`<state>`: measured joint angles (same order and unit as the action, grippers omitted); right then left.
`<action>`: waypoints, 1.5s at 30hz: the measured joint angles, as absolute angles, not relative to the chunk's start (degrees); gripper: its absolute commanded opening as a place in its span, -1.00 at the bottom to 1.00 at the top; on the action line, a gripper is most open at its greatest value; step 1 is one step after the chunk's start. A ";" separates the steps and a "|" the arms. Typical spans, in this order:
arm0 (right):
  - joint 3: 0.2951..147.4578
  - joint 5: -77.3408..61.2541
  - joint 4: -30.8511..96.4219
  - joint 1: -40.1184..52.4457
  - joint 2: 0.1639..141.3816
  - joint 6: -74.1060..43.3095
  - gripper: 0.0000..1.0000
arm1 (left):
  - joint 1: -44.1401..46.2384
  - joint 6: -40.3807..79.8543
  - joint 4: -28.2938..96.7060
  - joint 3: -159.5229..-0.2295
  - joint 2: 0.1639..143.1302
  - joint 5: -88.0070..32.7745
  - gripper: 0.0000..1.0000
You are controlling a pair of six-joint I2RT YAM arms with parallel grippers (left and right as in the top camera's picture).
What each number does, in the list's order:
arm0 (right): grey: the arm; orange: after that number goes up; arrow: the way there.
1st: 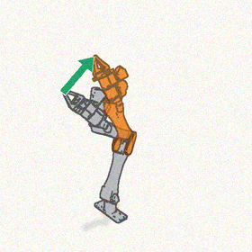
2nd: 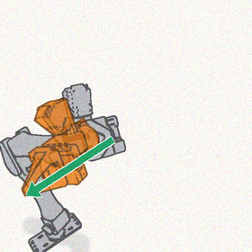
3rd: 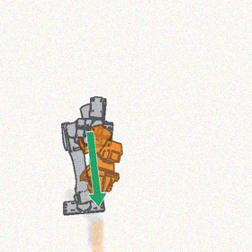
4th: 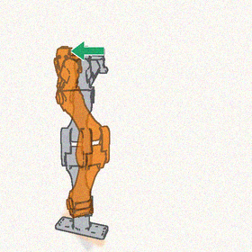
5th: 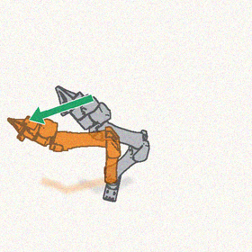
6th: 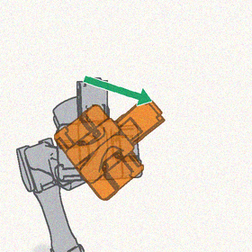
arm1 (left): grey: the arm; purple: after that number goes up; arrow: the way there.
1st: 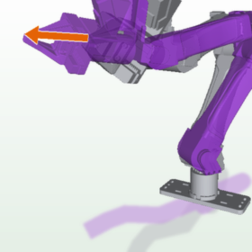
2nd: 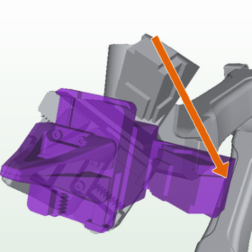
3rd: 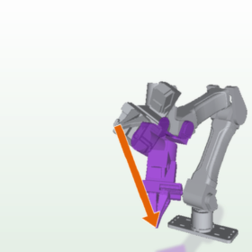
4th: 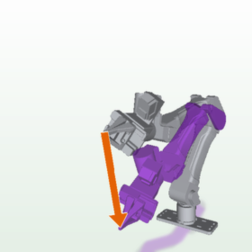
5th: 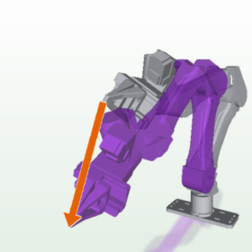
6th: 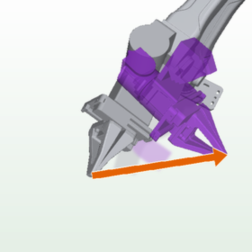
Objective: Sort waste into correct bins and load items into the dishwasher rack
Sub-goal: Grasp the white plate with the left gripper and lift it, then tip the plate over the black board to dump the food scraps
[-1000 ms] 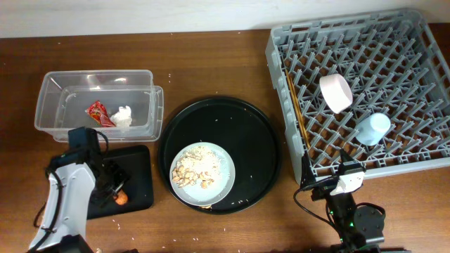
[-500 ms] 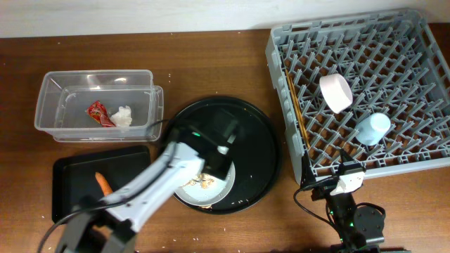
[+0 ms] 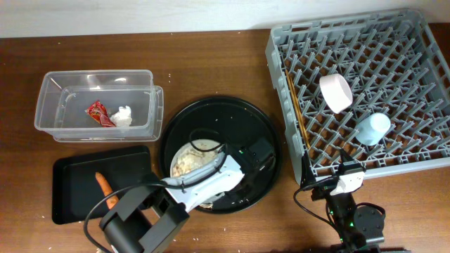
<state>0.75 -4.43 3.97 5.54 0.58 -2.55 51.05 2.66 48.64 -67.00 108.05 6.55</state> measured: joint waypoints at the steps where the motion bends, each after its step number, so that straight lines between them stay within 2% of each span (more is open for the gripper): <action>1: 0.75 -4.43 3.97 5.54 0.58 -2.55 0.97 | 50.98 2.61 48.64 -67.09 107.90 8.71 -0.99; 3: 0.75 -4.43 3.97 5.54 0.58 -2.52 0.97 | 50.98 2.39 49.41 -68.99 108.60 10.07 -0.99; 7: 0.73 -4.43 3.88 5.54 0.58 -2.55 0.97 | 50.98 2.90 63.81 -86.41 110.67 12.97 -1.00; 10: 0.73 -4.43 3.92 5.54 0.58 -2.55 0.97 | 49.47 7.86 71.79 -98.89 110.80 15.35 -0.99; 14: 0.73 -4.40 3.92 5.54 0.58 -2.52 0.97 | 44.93 10.70 76.47 -100.71 110.80 17.08 -0.99; 18: 0.73 -4.43 3.92 5.54 0.58 -2.55 0.97 | 41.76 18.79 87.26 -100.75 110.43 22.31 -1.00; 22: 0.73 -4.43 3.92 5.54 0.58 -2.57 0.97 | 35.00 26.59 93.21 -100.55 102.65 23.09 -0.99; 25: 0.73 -4.40 3.95 5.54 0.60 -2.55 0.97 | 28.64 28.38 87.72 -95.44 94.24 20.82 -1.00; 28: 0.73 -4.43 3.92 5.54 0.58 -2.57 0.97 | 16.95 25.89 78.00 -80.29 84.84 11.40 -0.99; 31: 0.73 -4.43 3.92 5.54 0.58 -2.55 0.96 | 5.76 20.88 69.28 -68.88 84.09 1.02 -0.99; 35: 0.73 -4.40 3.92 5.54 0.58 -2.55 0.97 | 0.99 15.97 60.03 -64.49 83.88 -9.04 -0.99; 39: 0.73 -4.40 3.92 5.54 0.58 -2.57 0.96 | -2.94 8.03 57.04 -64.10 83.72 -27.11 -1.00; 41: 0.73 -4.40 3.95 5.54 0.58 -2.55 0.96 | -7.88 5.32 56.93 -63.88 79.20 -33.56 -1.00; 45: 0.73 -4.40 3.92 5.54 0.58 -2.55 0.97 | -14.50 2.31 57.60 -63.22 67.20 -38.41 -1.00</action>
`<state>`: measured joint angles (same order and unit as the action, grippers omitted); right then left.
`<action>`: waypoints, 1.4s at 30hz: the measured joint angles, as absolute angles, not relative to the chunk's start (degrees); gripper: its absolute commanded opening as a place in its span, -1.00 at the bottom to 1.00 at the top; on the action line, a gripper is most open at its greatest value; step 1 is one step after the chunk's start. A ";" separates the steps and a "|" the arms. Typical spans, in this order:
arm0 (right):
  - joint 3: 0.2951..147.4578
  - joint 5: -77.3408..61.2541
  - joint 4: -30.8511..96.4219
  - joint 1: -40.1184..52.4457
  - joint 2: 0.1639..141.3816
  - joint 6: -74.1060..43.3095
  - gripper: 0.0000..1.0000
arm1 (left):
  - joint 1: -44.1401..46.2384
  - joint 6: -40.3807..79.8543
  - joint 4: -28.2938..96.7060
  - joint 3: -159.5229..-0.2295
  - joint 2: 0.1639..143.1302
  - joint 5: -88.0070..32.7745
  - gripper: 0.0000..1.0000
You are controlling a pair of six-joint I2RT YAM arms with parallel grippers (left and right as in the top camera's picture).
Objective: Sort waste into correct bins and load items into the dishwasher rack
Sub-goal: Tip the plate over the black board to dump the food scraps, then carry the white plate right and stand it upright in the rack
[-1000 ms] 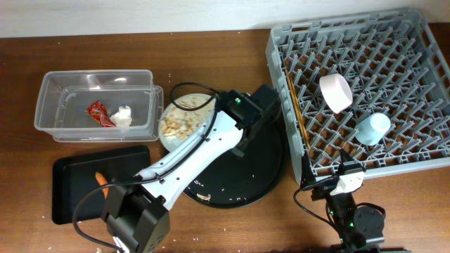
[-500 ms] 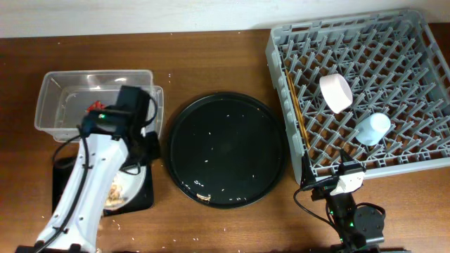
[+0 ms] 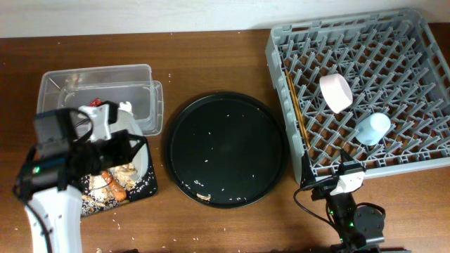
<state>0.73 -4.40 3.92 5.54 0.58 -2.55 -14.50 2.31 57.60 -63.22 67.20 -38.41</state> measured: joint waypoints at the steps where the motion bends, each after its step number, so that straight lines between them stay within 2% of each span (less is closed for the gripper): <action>1: 0.73 -4.40 3.95 5.54 0.58 -2.52 0.97 | -17.30 1.04 57.56 -61.58 64.62 -40.21 -1.00; 6: 0.73 -4.40 3.92 5.54 0.58 -2.52 0.97 | -32.84 -6.35 53.56 -49.08 62.08 -58.13 -0.99; 9: 0.73 -4.43 3.92 5.54 0.58 -2.55 0.96 | -40.42 -10.09 54.39 -47.99 62.04 -70.37 -0.99; 13: 0.73 -4.43 3.92 5.54 0.58 -2.52 0.97 | -42.44 -11.62 54.94 -47.92 62.00 -81.60 -1.00; 21: 0.73 -4.43 3.92 5.54 0.58 -2.57 0.97 | -45.06 -11.33 56.84 -47.75 61.87 -80.38 -1.00; 24: 0.73 -4.40 3.95 5.54 0.58 -2.52 0.97 | -36.62 -10.44 56.51 -48.03 61.89 -76.51 -1.00; 27: 0.73 -4.40 3.92 5.54 0.51 -2.55 0.97 | -15.55 -3.55 45.39 -54.87 61.87 -62.85 -1.00; 30: 0.73 -4.45 3.86 5.54 0.56 -2.55 0.97 | 1.76 8.67 16.10 -57.14 64.79 -56.58 -1.00; 31: 0.73 -4.51 3.81 5.54 0.64 -2.57 0.96 | 6.55 14.06 2.00 -57.39 68.82 -55.75 -1.00; 34: 0.62 -4.58 3.79 5.54 0.62 -2.57 0.97 | 18.70 34.57 -47.79 -58.04 88.62 -54.41 -1.00; 36: 0.62 -4.60 3.75 5.54 0.58 -2.55 0.97 | 23.00 48.99 -64.66 -59.99 100.82 -52.64 -1.00; 37: 0.62 -4.58 3.77 5.54 0.64 -2.52 0.97 | 24.97 53.36 -69.06 -62.26 105.67 -52.40 -1.00; 39: 0.62 -4.58 3.77 5.54 0.60 -2.52 0.96 | 29.30 58.35 -69.93 -68.12 112.38 -51.99 -1.00; 41: 0.62 -4.58 3.77 5.54 0.58 -2.57 0.97 | 32.25 59.96 -65.56 -73.54 115.33 -50.46 -1.00; 42: 0.62 -4.58 3.79 5.54 0.58 -2.52 0.97 | 33.61 60.34 -59.55 -74.30 115.87 -48.10 -1.00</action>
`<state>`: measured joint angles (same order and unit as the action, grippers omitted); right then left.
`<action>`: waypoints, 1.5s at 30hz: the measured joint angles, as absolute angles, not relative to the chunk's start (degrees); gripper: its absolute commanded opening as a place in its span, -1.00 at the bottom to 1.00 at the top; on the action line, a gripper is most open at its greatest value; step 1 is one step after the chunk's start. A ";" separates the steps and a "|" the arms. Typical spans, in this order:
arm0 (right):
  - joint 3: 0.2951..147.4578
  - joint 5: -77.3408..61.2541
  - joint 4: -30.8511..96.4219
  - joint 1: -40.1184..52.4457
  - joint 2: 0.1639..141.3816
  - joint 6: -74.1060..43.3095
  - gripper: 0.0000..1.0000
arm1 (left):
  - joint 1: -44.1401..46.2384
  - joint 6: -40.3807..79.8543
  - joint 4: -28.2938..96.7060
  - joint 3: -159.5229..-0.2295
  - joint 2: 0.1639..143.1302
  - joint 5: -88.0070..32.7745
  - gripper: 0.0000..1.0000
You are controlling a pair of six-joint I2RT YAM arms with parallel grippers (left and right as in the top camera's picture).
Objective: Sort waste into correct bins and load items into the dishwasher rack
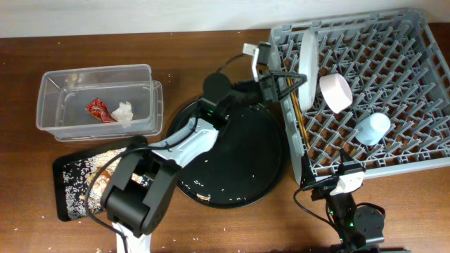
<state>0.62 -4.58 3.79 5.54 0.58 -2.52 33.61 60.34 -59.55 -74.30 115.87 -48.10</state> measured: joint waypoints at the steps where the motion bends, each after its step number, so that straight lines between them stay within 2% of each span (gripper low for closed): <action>1: 0.62 -4.58 3.77 5.54 0.58 -2.55 0.97 | 34.02 60.18 -55.66 -74.37 116.05 -46.37 -1.00; 5: 0.62 -4.58 3.79 5.54 0.58 -2.57 0.97 | 34.17 58.52 -46.44 -74.43 116.86 -39.66 -1.00; 6: 0.62 -4.58 3.77 5.54 0.58 -2.55 0.97 | 34.17 58.41 -46.15 -74.43 116.90 -38.92 -0.87; 8: 0.62 -4.58 3.79 5.54 0.58 -2.55 0.96 | 34.28 58.52 -40.23 -74.59 117.51 -34.59 0.43; 9: 0.62 -4.58 3.79 5.54 0.58 -2.57 0.97 | 34.28 58.72 -39.64 -74.59 117.67 -33.08 0.98; 13: 0.62 -4.58 3.77 5.54 0.58 -2.57 0.97 | 32.77 58.96 -39.46 -74.59 117.67 -30.68 0.99; 16: 0.62 -4.58 3.75 5.54 0.71 -2.55 0.97 | 25.63 55.51 -22.72 -75.42 116.16 -33.04 0.98; 18: 0.62 -4.58 3.79 5.54 0.67 -2.55 0.96 | 19.77 44.10 5.13 -74.39 106.59 -31.14 0.98; 20: 0.62 -4.58 3.75 5.54 0.71 -2.55 0.97 | 13.91 29.30 31.83 -74.87 88.40 -23.73 0.98; 21: 0.62 -4.60 3.77 5.54 0.56 -2.55 0.97 | 11.97 24.75 35.53 -75.18 82.74 -20.64 0.98; 22: 0.62 -4.58 3.77 5.54 0.69 -2.50 0.97 | 8.56 16.97 47.42 -75.57 72.69 -14.00 0.98; 25: 0.62 -4.60 3.77 5.54 0.62 -2.55 0.97 | 6.28 5.91 55.99 -75.59 55.51 -7.75 0.98; 30: 0.62 -4.58 3.77 5.54 0.62 -2.57 0.97 | 6.28 3.68 61.67 -75.57 39.99 -6.79 0.98; 32: 0.62 -4.58 3.77 5.54 0.58 -2.55 0.96 | 6.28 2.72 71.70 -74.94 38.39 -3.36 0.98; 34: 0.62 -4.58 3.77 5.54 0.58 -2.55 0.97 | 6.42 0.56 67.11 -73.38 37.45 0.78 0.99; 38: 0.62 -4.58 3.75 5.54 0.58 -2.52 0.97 | 6.22 -7.14 33.87 -50.46 32.75 2.85 0.99; 41: 0.62 -4.58 3.75 5.54 0.60 -2.57 0.97 | 6.17 -8.78 13.61 -24.91 20.12 1.08 0.99; 45: 0.62 -4.58 3.75 5.54 0.60 -2.55 0.97 | 6.17 -9.21 10.20 -6.57 2.87 0.40 0.99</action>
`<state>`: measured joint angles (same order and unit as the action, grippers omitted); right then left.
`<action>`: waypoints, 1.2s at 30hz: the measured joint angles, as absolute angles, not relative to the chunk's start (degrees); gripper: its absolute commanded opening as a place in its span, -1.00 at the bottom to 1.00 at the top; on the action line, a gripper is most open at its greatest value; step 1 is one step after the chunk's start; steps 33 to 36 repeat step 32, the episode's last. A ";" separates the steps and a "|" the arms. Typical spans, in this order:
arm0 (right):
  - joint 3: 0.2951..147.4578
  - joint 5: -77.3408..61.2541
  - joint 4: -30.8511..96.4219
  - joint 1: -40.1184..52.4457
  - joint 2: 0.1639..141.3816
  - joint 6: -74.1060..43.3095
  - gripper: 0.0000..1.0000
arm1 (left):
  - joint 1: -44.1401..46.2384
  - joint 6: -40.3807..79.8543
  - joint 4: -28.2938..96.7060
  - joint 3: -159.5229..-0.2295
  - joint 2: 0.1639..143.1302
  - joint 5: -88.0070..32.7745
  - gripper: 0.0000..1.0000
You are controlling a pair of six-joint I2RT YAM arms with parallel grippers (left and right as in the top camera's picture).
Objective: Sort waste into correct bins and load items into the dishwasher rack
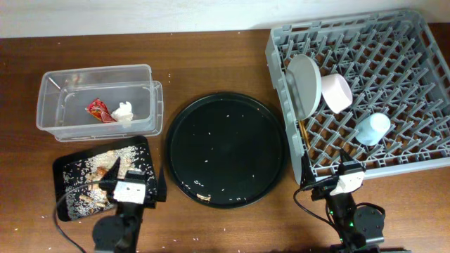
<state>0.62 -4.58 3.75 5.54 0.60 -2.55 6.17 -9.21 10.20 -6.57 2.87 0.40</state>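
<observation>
A white plate (304, 84) stands on edge in the grey dishwasher rack (422, 21), leaning against a pink bowl (337, 91). A white cup (373, 128) lies further right in the rack, and chopsticks (302, 130) lie along its left side. The clear bin (53, 126) holds a red wrapper (98, 111) and a white tissue (124, 112). Rice and a carrot (111, 169) cover the black rectangular tray (67, 211). My left gripper (132, 184) sits at the front edge beside that tray, holding nothing. My right gripper (343, 179) rests in front of the rack.
A round black tray (225, 147) with a few stray rice grains lies in the middle, between the bins and the rack. Some grains are scattered on the wooden table near the front left.
The left arm reached across holding the white plate over the rack's left side. Now the plate stands in the rack, let go, and the left arm is back at the front left. The right arm is unchanged.
First my left gripper was at a plate of rice on the round tray, with only a carrot on the rectangular tray. Then the plate was tilted over that tray and rice lay there. Then the emptied plate was at the rack, where it now stands.
</observation>
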 measured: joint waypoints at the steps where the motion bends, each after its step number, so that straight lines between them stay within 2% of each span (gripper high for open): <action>1: 0.62 -4.58 3.77 5.54 0.58 -2.52 0.97 | 6.17 -9.23 9.61 -4.73 1.58 0.16 0.99; 4: 0.62 -4.58 3.77 5.54 0.58 -2.55 0.97 | 6.17 -9.26 4.95 -1.50 1.06 -0.69 0.99; 36: 0.62 -4.58 3.77 5.54 0.58 -2.55 0.97 | 6.17 -9.26 4.86 -1.21 0.95 -0.71 0.99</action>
